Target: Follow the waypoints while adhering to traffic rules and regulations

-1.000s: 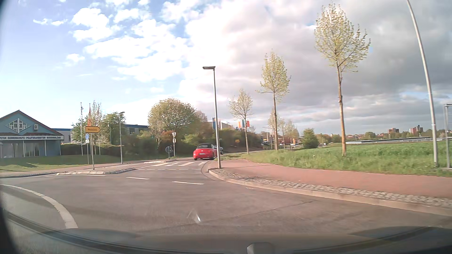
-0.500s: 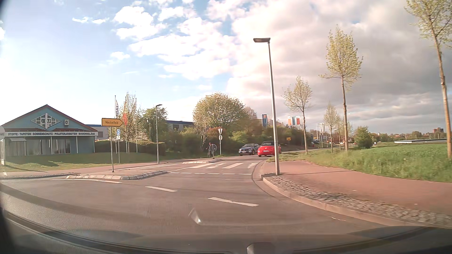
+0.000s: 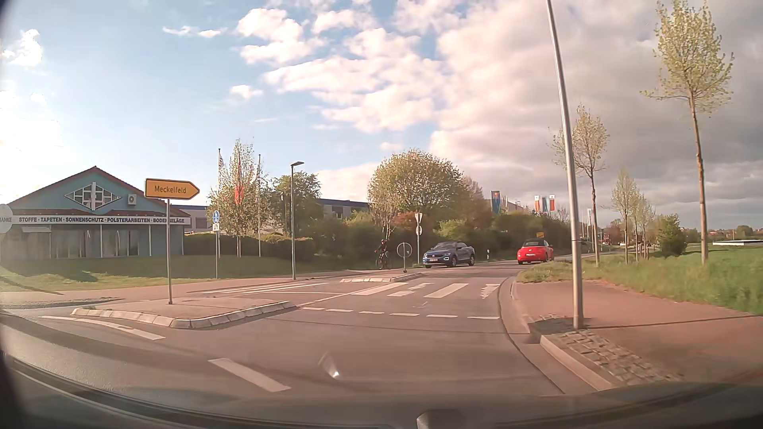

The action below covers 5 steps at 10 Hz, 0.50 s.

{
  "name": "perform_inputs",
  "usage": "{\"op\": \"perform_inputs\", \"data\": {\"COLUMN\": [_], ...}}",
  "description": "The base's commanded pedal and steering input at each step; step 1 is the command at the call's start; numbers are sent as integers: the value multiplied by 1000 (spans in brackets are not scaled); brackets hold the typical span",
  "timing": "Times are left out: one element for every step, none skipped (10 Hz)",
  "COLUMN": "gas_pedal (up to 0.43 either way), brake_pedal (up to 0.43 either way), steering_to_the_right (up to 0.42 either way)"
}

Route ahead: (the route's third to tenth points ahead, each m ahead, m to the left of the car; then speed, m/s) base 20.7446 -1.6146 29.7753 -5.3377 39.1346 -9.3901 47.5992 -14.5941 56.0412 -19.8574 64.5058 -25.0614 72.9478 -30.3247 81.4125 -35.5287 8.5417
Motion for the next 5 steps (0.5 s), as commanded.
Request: {"op": "perform_inputs", "data": {"gas_pedal": [220, 220, 220, 220, 220], "brake_pedal": [0, 0, 0, 0, 6], "steering_to_the_right": [-1, 33, 55, 81, 95]}}
